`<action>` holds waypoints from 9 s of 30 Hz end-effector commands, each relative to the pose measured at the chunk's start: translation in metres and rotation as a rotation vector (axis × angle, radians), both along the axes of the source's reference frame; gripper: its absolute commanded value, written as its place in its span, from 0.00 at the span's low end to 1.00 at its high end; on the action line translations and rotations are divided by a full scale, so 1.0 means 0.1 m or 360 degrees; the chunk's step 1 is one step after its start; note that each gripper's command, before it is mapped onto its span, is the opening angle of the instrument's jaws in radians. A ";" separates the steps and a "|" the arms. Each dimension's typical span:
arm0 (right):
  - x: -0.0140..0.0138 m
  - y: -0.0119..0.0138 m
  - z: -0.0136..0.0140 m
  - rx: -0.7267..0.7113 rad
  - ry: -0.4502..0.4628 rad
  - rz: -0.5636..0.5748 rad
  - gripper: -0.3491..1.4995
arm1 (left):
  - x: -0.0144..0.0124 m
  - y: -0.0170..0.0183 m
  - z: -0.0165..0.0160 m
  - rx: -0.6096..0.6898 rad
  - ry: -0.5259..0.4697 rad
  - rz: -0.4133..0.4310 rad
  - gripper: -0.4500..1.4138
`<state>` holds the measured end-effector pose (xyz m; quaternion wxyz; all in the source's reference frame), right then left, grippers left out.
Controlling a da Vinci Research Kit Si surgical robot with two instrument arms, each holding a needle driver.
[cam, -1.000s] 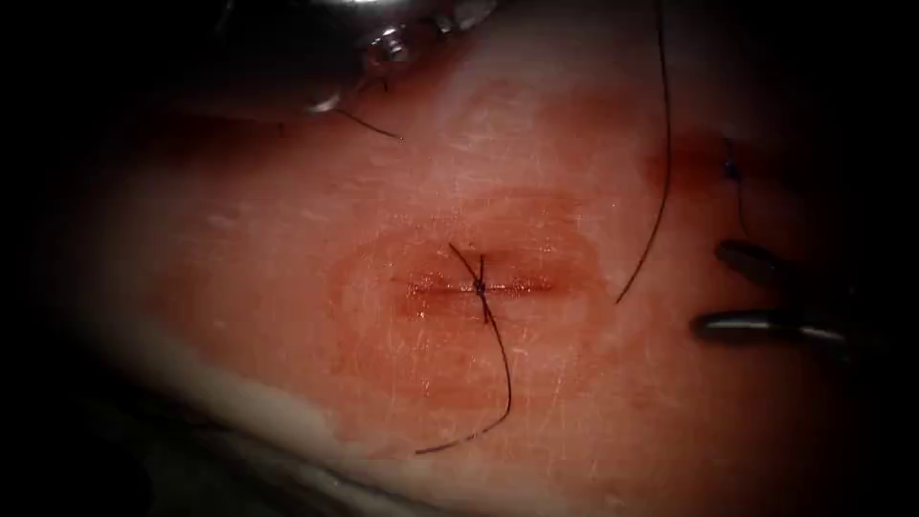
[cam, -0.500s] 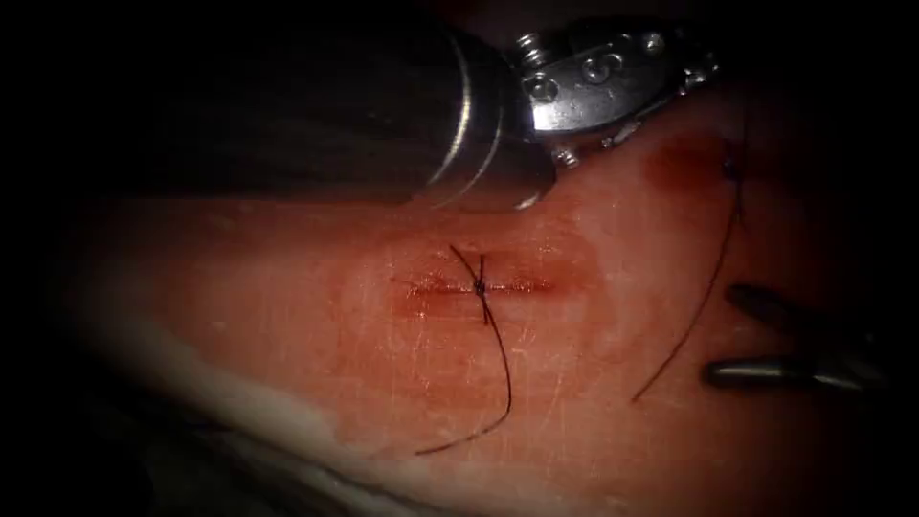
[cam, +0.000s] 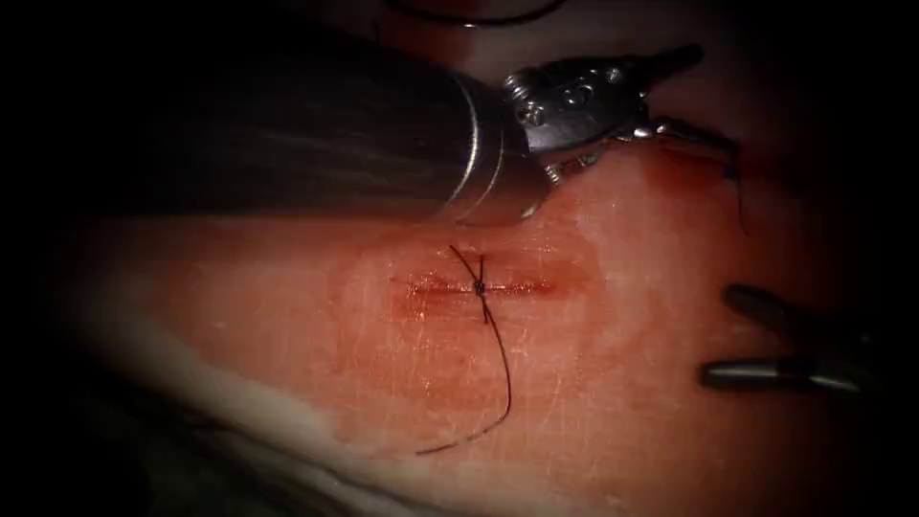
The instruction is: Wound Closure
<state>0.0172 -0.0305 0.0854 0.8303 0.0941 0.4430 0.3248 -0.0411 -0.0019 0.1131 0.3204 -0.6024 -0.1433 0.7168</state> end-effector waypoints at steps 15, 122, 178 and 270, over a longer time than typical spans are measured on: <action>0.007 -0.001 0.000 0.0018 0.0002 -0.0001 0.96 | 0.081 -0.028 -0.101 0.0147 -0.0101 0.0212 0.82; 0.174 -0.018 -0.011 -0.0641 0.0190 -0.0526 0.95 | 0.165 -0.188 -0.109 -0.0407 0.0924 0.0454 0.00; 0.214 -0.011 0.043 -0.0703 0.0160 -0.0719 0.00 | 0.164 -0.192 -0.113 -0.0415 0.0935 0.0452 0.00; 0.038 0.022 -0.060 -0.0606 0.0126 -0.0391 0.85 | 0.176 -0.145 -0.083 -0.0710 0.0008 0.0528 0.58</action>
